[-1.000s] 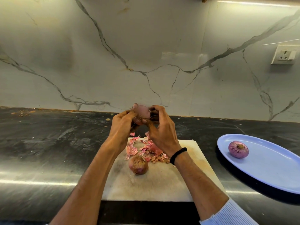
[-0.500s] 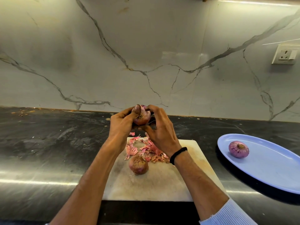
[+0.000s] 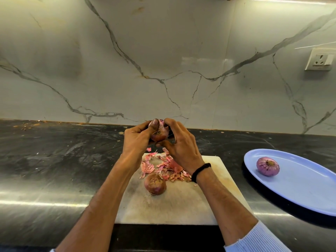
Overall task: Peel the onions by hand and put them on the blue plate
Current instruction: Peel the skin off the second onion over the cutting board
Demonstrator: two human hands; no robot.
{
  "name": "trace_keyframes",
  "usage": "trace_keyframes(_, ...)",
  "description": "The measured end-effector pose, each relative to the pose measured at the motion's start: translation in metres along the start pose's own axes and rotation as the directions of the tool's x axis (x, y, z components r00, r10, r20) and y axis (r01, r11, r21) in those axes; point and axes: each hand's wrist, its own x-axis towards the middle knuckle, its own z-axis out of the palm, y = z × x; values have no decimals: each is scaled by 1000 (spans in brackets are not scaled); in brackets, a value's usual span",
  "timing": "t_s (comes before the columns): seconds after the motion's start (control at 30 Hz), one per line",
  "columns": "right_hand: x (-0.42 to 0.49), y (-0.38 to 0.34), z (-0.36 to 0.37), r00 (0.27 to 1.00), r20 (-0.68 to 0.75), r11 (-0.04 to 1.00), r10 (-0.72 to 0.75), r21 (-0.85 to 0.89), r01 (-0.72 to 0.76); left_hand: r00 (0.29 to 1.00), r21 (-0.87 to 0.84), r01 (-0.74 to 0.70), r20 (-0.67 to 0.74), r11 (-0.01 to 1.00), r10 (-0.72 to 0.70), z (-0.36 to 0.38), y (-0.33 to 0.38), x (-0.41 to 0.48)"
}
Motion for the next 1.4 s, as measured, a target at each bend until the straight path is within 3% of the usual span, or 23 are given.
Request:
trace_keyframes(0.13, -1, 1, 0, 1000, -16, 999, -6, -34, 6, 1000, 17, -10, -11, 1000, 10, 2, -1, 1)
trace_keyframes(0.27, -3, 1, 4, 998, -58, 998, -21, -60, 18, 997, -119, 33, -65, 992, -41, 0, 3, 3)
trace_keyframes(0.47, 0, -2, 4, 994, -93, 998, 58, -1, -59, 998, -142, 6, -58, 990, -15, 1, 6, 1)
trace_keyframes(0.67, 2, -2, -1, 968, -238, 997, 80, 4, -82, 999, -45, -51, -20, 998, 51, 2, 4, -1)
trace_keyframes(1.1, 2, -1, -4, 963, -269, 990, 2, -139, -41, 984, 74, -168, 76, 983, 162, 3, 2, -5)
trace_keyframes(1.4, 3, -4, -2, 964, -265, 986, 29, -148, -71, 999, -46, -28, 27, 999, 29, 4, 3, -2)
